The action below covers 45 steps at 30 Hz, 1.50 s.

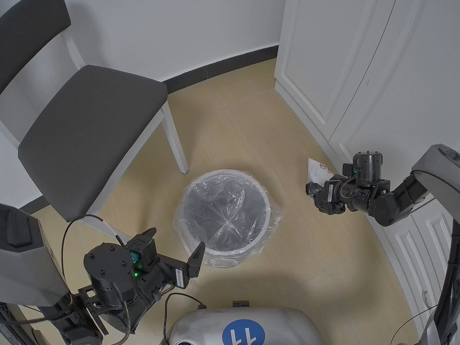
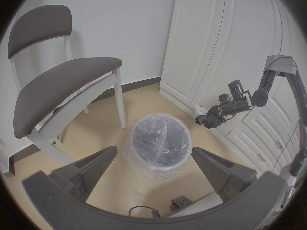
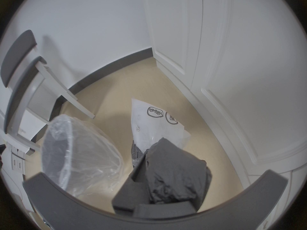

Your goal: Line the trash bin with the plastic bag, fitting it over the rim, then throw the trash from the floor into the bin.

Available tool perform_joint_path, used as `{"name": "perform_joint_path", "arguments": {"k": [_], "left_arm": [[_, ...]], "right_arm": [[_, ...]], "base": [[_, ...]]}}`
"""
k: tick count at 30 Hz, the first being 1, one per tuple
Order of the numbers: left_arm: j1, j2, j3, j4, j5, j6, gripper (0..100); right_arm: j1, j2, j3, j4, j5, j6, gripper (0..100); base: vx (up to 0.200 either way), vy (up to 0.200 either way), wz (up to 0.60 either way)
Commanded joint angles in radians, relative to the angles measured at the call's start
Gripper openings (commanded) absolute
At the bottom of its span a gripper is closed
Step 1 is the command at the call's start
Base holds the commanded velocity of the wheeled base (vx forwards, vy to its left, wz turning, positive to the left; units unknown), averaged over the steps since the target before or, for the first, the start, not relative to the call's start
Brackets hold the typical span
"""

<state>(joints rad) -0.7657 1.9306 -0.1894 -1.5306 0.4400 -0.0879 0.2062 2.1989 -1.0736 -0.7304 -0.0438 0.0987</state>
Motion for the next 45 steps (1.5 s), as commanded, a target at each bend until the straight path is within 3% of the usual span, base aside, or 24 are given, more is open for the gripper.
{"name": "perform_joint_path", "arguments": {"k": [1, 14, 21, 34, 45], "left_arm": [[-0.052, -0.067, 0.002, 0.000, -0.003, -0.010, 100], [-0.047, -0.308, 0.007, 0.001, -0.052, 0.004, 100], [-0.014, -0.334, -0.005, 0.001, -0.057, 0.037, 100], [0.036, -0.423, -0.035, 0.001, -0.058, 0.105, 100], [0.138, -0.452, -0.058, 0.001, -0.060, 0.169, 100]], "right_arm": [[0.012, -0.169, 0.098, -0.041, 0.019, -0.030, 0], [0.036, -0.308, 0.172, -0.096, 0.021, -0.034, 0], [0.064, -0.338, 0.181, -0.099, 0.021, -0.030, 0], [0.222, -0.340, 0.242, -0.261, 0.007, 0.010, 0], [0.322, -0.355, 0.264, -0.277, -0.047, 0.022, 0]], "base": [[0.000, 0.000, 0.00], [0.000, 0.000, 0.00], [0.000, 0.000, 0.00], [0.000, 0.000, 0.00], [0.000, 0.000, 0.00]]}}
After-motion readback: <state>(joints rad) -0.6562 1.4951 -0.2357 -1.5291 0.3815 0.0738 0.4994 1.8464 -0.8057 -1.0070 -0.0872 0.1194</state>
